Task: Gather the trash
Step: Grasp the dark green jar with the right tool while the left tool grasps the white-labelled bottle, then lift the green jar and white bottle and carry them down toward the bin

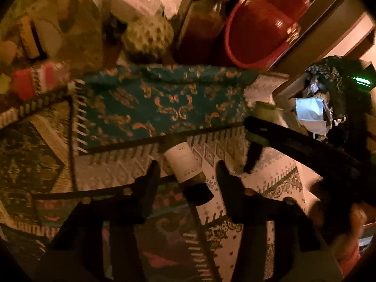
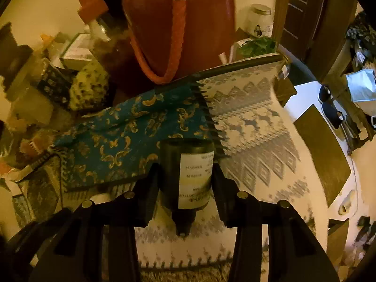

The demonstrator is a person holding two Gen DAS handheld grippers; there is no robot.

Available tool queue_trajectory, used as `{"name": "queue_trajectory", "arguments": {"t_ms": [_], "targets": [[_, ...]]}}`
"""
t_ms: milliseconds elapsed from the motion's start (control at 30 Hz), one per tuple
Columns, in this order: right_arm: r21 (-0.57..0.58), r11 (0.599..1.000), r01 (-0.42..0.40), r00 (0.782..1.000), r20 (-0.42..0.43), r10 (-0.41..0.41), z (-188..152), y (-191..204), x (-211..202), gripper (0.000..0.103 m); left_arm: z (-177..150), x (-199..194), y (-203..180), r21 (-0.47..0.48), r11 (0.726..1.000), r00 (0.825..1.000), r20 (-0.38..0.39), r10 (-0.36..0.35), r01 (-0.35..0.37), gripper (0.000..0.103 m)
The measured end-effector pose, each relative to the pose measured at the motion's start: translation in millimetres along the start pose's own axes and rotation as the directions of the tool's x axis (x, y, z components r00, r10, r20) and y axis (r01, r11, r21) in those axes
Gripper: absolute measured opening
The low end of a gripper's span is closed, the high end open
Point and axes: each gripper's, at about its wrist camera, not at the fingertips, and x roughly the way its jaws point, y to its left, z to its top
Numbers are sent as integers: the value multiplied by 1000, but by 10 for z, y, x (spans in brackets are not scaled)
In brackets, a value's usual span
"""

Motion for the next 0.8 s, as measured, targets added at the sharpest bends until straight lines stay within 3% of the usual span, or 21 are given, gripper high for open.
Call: {"name": "queue_trajectory", "arguments": {"t_ms": [333,400,567,700,800], "targets": [[-34,999,-4,995,99,7,-192,-267,-578,39,79,313,-126,-67,992,995,-18,103,-104,36],[-35,999,-7,994,109,11,-217,-312,-647,39,103,345,-153,-91,988,992,-11,128,-128,28],[-49,998,-36,991,131,42,-318,-422,-874,39,118,434,-289,-54,980,981,5,192,-192,28],[-70,996,-58,984,165,69,-370,-531,-1098,39,59,468,-441,-23,987,987,-28,159,-160,27],[-97,993,-67,977,193,85,-419,-602,-1272,39,-95,262,-590,-10,986,986,21,165,-165,27]]}}
